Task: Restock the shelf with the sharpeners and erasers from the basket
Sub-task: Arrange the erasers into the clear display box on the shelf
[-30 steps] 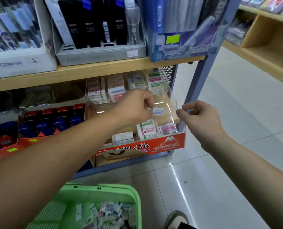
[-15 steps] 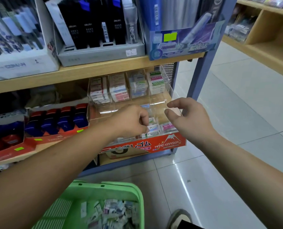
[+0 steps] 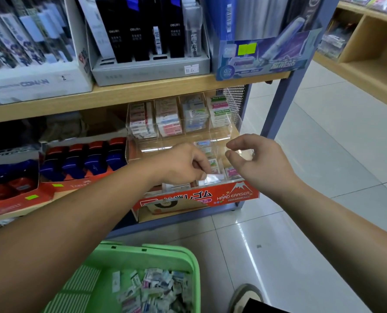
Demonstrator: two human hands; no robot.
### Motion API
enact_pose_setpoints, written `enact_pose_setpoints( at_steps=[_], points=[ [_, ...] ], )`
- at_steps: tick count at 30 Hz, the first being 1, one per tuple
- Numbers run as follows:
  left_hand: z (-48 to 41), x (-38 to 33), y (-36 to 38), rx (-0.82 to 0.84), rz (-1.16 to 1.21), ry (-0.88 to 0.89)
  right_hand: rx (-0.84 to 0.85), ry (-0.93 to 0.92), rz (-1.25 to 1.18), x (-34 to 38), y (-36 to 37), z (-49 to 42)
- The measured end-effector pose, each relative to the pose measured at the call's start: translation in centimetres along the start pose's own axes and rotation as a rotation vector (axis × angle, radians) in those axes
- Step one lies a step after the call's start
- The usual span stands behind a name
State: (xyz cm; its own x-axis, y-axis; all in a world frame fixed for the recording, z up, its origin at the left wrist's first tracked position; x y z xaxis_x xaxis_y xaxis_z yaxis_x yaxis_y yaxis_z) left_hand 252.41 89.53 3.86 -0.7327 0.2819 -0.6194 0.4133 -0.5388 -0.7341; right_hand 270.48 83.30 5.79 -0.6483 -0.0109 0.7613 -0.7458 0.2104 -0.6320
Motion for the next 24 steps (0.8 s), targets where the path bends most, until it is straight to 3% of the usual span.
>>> enact_pose_setpoints(
  at_steps=[6, 8, 11, 13, 17, 20, 24],
  points=[
    [1.6, -0.8, 0.7, -0.009, -0.111, 0.024, 0.254, -0.003, 0.142, 1.4, 0.5, 1.1],
    [3.4, -0.9, -0.5, -0.128, -0.088, 0.042, 0.271, -0.018, 0.214, 2.1, 0.2, 1.6],
    [9.3, -0.5, -2.4, -0.453, -0.021, 0.135, 0.257, -0.082, 0.301, 3.7, -0.1, 2.8],
    [14.4, 1.0, -1.7, -0.554, 0.097, 0.172, 0.273, -0.14, 0.29, 5.2, 0.4, 4.1],
    [22.7, 9.2, 5.1, -0.387, 0.07, -0.083, 0.587, -0.247, 0.211, 8.9, 5.3, 8.3],
    [25.9, 15.5, 10.7, -0.158, 0.014, -0.363, 0.851, -0.393, 0.413, 10.9, 11.0, 12.5],
    [27.6, 17.6, 15.2, 0.018, 0.111, -0.404, 1.095, -0.393, 0.594, 9.3, 17.4, 18.5]
  ],
)
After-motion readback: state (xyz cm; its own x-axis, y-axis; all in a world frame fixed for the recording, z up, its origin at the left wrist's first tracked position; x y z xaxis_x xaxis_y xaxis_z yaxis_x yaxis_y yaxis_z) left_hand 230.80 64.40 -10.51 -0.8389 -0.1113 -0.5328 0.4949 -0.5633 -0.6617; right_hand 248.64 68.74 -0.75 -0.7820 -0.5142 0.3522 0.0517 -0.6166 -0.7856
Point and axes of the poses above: each hand's wrist, its own z-axis away from the middle knuckle, its own y-axis out of the palm, x = y × z, the point moved 5 cm from there along -z, towards the middle knuckle, and after that the axes turned 1 degree about z, right-handed, at the moved point
